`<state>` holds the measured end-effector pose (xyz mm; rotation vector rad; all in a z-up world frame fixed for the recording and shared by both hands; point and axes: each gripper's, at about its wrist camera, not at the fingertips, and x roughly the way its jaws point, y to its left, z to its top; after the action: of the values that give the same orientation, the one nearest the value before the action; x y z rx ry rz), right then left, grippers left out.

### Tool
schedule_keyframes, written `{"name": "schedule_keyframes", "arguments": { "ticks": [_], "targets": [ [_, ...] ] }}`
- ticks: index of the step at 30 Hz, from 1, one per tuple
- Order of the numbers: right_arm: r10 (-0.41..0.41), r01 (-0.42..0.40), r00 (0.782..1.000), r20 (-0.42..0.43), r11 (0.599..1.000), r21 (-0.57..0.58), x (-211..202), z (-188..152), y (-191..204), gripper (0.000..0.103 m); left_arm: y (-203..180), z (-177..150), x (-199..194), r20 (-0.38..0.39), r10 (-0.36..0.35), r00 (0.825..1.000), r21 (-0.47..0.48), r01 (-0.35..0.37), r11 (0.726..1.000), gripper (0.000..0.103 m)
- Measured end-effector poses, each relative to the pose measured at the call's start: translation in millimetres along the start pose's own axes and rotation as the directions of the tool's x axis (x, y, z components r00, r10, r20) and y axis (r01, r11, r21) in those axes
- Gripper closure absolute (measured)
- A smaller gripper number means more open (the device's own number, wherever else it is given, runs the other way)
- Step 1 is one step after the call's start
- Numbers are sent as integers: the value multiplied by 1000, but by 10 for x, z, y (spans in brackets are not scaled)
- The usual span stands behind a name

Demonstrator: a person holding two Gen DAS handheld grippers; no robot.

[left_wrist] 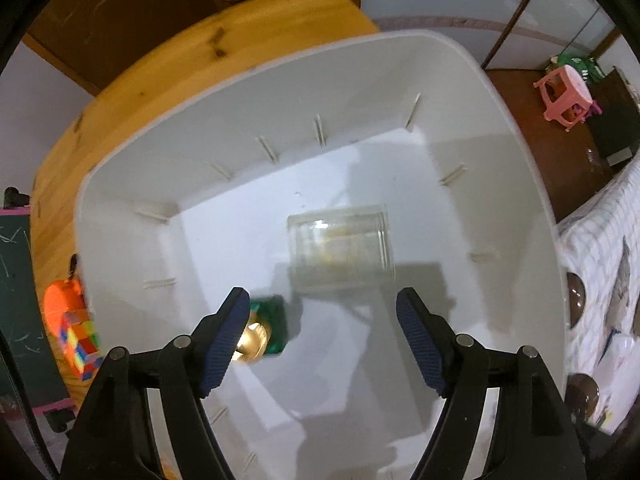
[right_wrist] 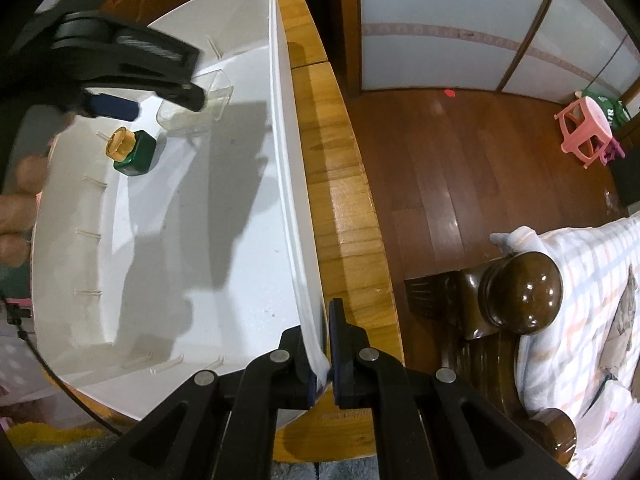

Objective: Organize rigid objects
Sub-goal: 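Move the left tool back and grasp the white cube charger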

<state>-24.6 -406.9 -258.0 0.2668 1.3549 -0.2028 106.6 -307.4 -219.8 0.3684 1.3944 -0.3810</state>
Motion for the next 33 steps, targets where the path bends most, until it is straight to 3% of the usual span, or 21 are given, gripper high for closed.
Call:
{"name": "schedule_keyframes", "arguments": {
  "ticks": [5, 9, 12, 17, 22, 25, 28, 33],
  "targets": [
    [2, -2, 1000, -5, 1000, 2, 6, 14, 5, 98, 306, -309, -488, 55, -31, 998, -12, 31, 999, 24],
    [9, -9, 1000, -17, 1000, 12, 21, 20, -12, 99, 470, -369, -797, 106, -20, 994, -61, 27, 998, 24],
    [7, -7, 1000, -26, 1000, 9, 23, 31, -15, 99, 882, -517, -995, 144, -1, 990, -145, 22, 989, 22],
    [2, -2, 999, -39, 1000, 10, 27, 56, -16, 99, 1587, -938, -1233, 174, 90, 981, -332, -28, 943, 18],
    [-16, 16, 999, -48, 1000, 4, 23, 73, 5, 98, 2185, -1368, -1141, 129, 160, 979, -490, -78, 868, 18],
    [-19, 19, 998, -60, 1000, 14, 26, 83, 8, 98, 2432, -1561, -968, 85, 145, 986, -551, -74, 831, 18],
    [-17, 19, 998, -67, 999, 31, 26, 90, -2, 98, 2551, -1691, -739, 42, 117, 992, -552, -75, 830, 18],
    [-34, 37, 997, -72, 998, 41, 16, 102, 13, 98, 2474, -1748, -344, -15, 58, 998, -508, -57, 859, 12]
  ]
}}
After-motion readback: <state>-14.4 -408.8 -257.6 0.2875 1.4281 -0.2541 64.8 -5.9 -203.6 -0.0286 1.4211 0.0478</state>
